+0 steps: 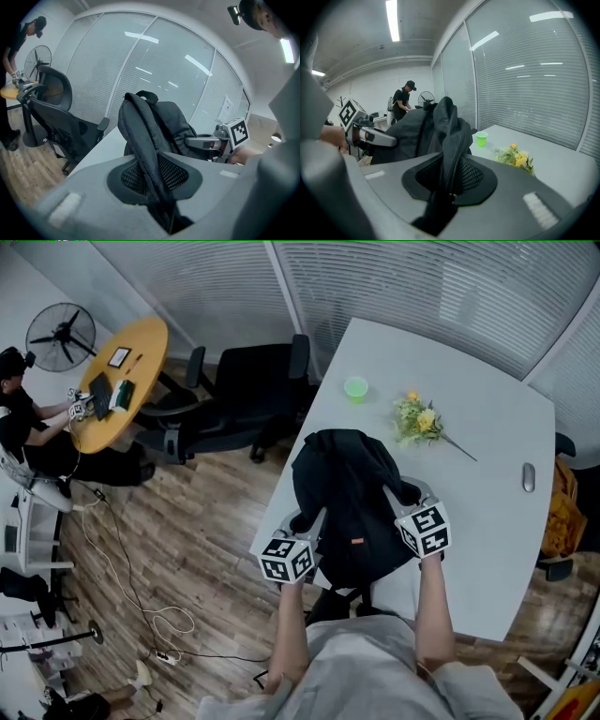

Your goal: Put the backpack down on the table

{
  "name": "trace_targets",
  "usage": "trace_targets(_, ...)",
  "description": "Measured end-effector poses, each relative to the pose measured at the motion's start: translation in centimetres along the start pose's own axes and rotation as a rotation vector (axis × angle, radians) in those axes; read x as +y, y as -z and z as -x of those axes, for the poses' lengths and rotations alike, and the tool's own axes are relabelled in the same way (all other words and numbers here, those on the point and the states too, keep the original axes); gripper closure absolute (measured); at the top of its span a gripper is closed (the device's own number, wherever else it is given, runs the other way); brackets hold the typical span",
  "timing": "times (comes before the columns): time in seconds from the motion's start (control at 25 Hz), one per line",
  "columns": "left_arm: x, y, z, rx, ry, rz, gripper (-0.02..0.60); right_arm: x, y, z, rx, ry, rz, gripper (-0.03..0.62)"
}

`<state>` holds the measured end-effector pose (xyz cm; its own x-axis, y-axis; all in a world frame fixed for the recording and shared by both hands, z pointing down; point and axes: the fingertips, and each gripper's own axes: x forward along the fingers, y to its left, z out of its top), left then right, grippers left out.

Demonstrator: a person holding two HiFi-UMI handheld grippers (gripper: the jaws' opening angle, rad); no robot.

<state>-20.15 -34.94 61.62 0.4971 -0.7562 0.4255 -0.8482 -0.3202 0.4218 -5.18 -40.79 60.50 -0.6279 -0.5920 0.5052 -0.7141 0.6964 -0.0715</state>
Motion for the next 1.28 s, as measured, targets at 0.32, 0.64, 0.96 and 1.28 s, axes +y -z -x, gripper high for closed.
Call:
trace_targets(0.32, 4.0, 1.4, -3.2, 0.069, -0.011, 0.050, 0.497, -2.7, 1.9, -4.2, 0.076, 0.031, -0.020, 0.526)
trace_targets(0.64, 7.6, 3.0, -7.4, 0.140, -0.018, 0.082, 0.488, -6.1, 4.8, -8.1, 0.159, 0.051, -0.068, 0.525)
trace_targets(0.96, 9.9, 4.5, -10.3, 0.224, -0.009, 0.076, 0.480, -8.2, 7.6, -11.1, 0.237, 0.050, -0.073, 0.520)
trace_targets(1.28, 11.9, 6.5, -11.6, 0.300, -0.043, 0.086, 0.477, -8.7, 10.6, -13.7, 0.337, 0.058, -0.074, 0.506)
